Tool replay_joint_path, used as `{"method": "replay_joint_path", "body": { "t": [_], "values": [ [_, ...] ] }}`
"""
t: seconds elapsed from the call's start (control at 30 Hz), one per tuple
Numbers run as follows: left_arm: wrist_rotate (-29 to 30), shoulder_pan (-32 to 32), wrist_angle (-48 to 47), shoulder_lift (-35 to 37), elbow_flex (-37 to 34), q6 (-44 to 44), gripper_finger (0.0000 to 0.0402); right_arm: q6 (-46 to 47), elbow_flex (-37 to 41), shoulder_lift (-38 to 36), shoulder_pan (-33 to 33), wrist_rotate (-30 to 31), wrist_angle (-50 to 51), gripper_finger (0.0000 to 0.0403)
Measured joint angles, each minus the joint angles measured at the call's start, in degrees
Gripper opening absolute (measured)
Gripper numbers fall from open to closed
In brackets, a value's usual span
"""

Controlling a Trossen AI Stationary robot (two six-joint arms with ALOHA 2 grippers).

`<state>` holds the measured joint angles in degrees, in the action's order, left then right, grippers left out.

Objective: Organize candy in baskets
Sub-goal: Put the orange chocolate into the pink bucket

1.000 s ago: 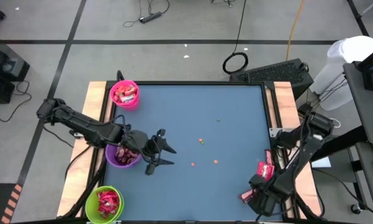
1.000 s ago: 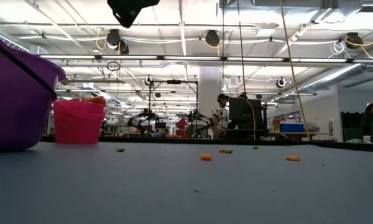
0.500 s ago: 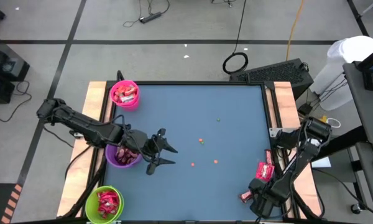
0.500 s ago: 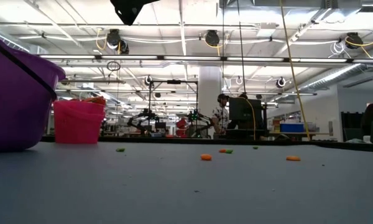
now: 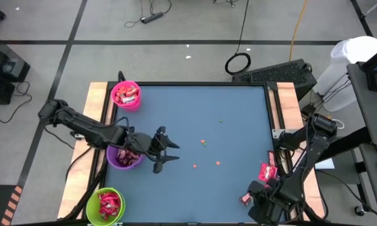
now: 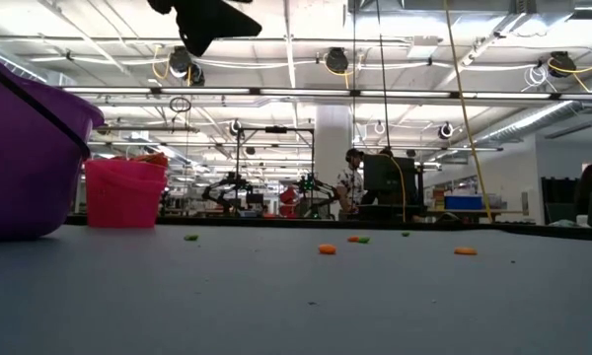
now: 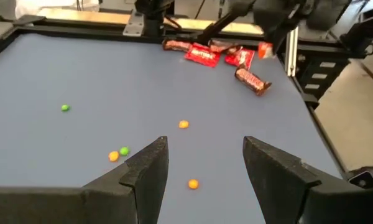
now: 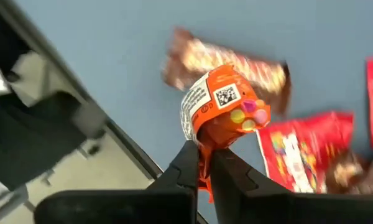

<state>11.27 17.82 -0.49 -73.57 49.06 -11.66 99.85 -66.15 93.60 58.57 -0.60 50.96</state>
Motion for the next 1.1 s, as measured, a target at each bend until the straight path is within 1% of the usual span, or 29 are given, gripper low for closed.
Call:
{"method": "replay_joint_path", "body": {
  "t": [0.2, 0.33, 0.4, 0.47, 0.57, 0.73, 0.9, 0.97, 1.03, 1.1],
  "values": [
    [-0.11, 1.08, 1.21, -2.9, -0.07, 1.48, 0.0212, -3.38, -1.91, 0.0, -1.89, 9.03, 0.13, 0.0015],
    [0.05, 1.93, 3.04, -4.87, -0.09, 1.57, 0.0212, -9.47, -1.91, 0.0, -4.62, 15.2, -0.06, 0.0015],
    [1.96, 2.15, 2.03, -5.27, -0.09, 1.13, 0.0212, -13.32, -1.91, 0.0, -6.3, 18.14, -0.71, 0.0015],
    [5.18, 2.14, 1.15, -5.43, -0.44, 1.05, 0.0212, -16.8, -1.91, 0.0, -7.89, 20.44, -1.51, 0.0015],
    [5.96, 2.17, 3.19, -4.53, -3.06, 1.44, 0.0212, -22.93, -1.91, 0.24, -10.2, 22.79, -3.8, 0.0015],
    [5.03, 2.21, 13.04, -3.22, -9.8, 1.98, 0.0212, -32.12, -1.91, 0.24, -14.42, 28.43, -6.25, 0.0015],
    [-0.77, 2.25, 27.51, -3.13, -15.02, 3.54, 0.0212, -40.8, -1.91, 0.36, -18.83, 33.08, -9.3, 0.0015],
    [-1.41, 2.22, 32.7, -3.18, -16.76, 3.63, 0.0212, -44.17, -1.88, 0.48, -20.41, 34.88, -11.1, 0.0015],
    [-1.41, 2.32, 36.2, -3.16, -17.77, 4.54, 0.0212, -47.79, -1.88, 0.92, -21.86, 36.25, -13.74, 0.0015],
    [-1.4, 2.34, 37.2, -3.2, -17.99, 5.3, 0.0212, -50.98, -1.84, 1.48, -23.03, 37.05, -15.34, 0.0015]
  ]
}}
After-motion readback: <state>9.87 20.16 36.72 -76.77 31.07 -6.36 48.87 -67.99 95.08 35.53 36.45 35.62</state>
